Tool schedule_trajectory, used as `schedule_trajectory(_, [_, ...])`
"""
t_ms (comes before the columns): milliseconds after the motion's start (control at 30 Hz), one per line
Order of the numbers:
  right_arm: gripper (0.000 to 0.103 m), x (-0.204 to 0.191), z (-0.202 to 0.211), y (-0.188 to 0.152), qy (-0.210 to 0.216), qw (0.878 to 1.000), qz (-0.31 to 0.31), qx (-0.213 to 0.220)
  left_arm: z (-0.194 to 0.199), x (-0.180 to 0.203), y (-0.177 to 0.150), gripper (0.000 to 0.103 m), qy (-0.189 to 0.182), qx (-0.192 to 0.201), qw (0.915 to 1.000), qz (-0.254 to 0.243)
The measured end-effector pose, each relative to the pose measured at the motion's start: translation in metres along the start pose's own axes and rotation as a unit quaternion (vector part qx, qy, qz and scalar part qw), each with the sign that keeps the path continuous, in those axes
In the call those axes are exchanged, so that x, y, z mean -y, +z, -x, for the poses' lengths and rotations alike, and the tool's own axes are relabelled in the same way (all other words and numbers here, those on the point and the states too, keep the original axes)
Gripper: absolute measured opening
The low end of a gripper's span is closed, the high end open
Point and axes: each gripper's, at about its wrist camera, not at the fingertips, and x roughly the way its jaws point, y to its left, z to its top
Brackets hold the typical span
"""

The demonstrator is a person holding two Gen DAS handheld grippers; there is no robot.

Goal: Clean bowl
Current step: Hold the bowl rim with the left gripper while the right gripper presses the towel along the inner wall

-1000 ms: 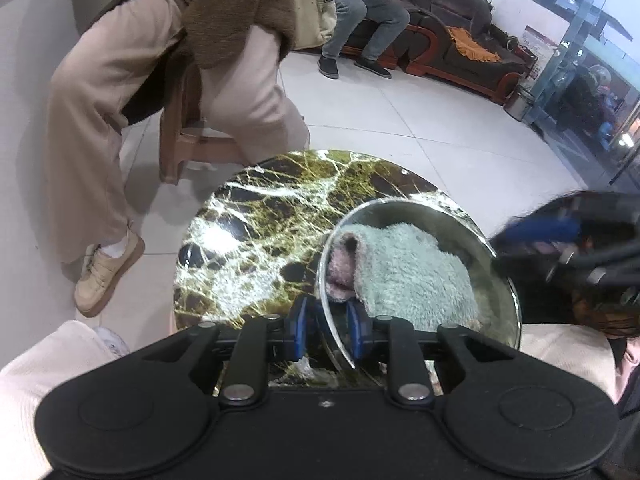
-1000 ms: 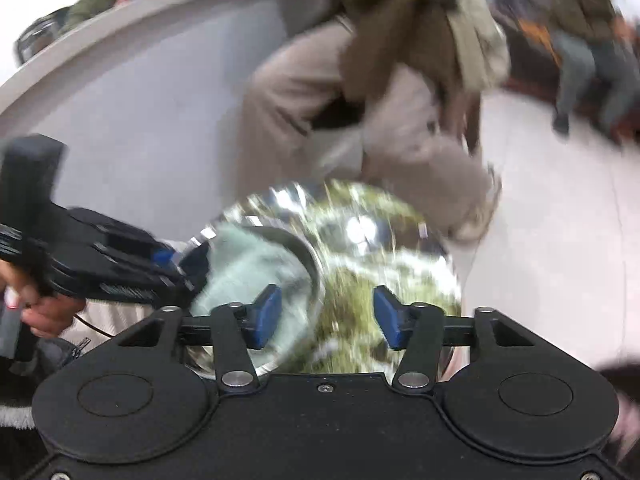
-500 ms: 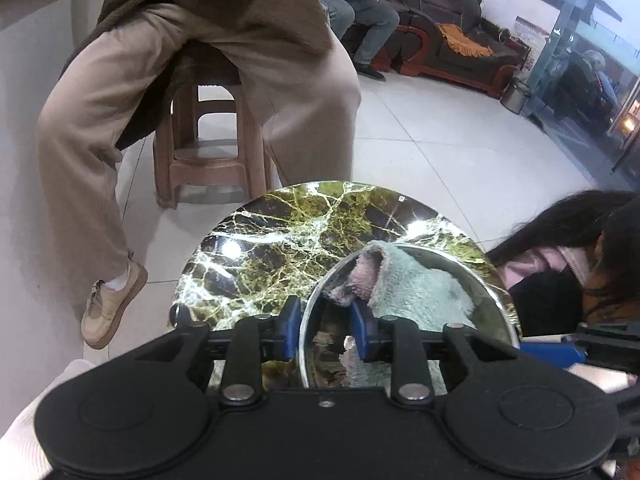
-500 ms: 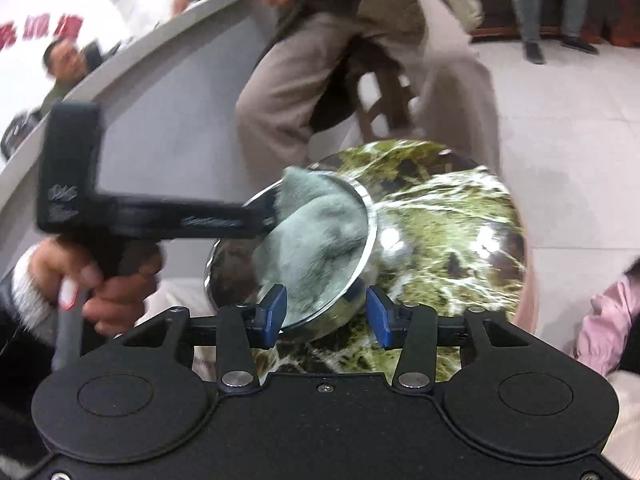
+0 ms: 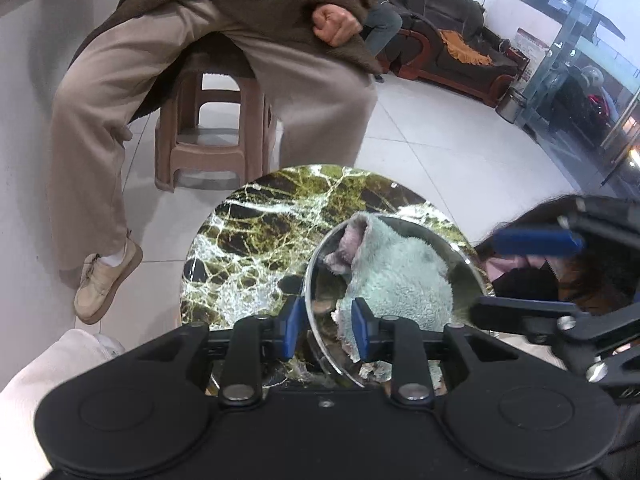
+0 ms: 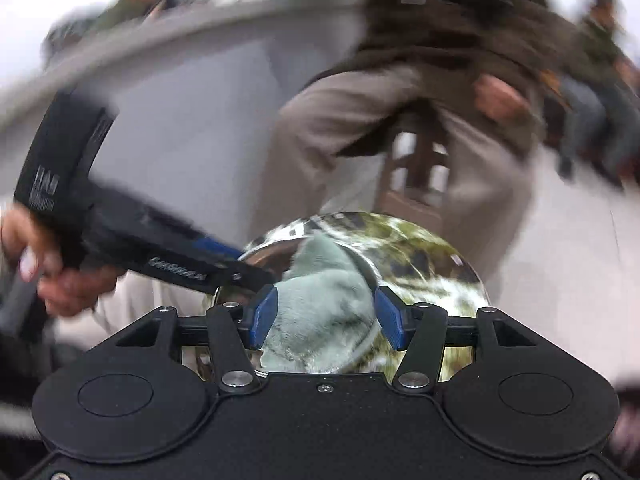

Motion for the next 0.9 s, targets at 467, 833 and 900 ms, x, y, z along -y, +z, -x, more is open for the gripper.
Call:
schedule_trajectory(467, [0.042,-0.002,-0.075,0.028,0.083,0.973,0.119,-0.182,-0.020,-0.014,0.007,0.008,-0.012,-0.006,0.9998,0.014])
schedule_trajectory(833, [0.040,-0.008,-0.085,0.028,0.071,0.971,0.140,-0.182,-0.022,-0.013,0.007,0.009,-0.010,-0.011,0.9999,-0.001])
schedule_trajectory(900, [0.042,-0.006,-0.076,0.022,0.073,0.968,0.135,-0.199,-0.023,-0.013,0.008,0.009,-0.013,-0.011,0.9999,-0.001])
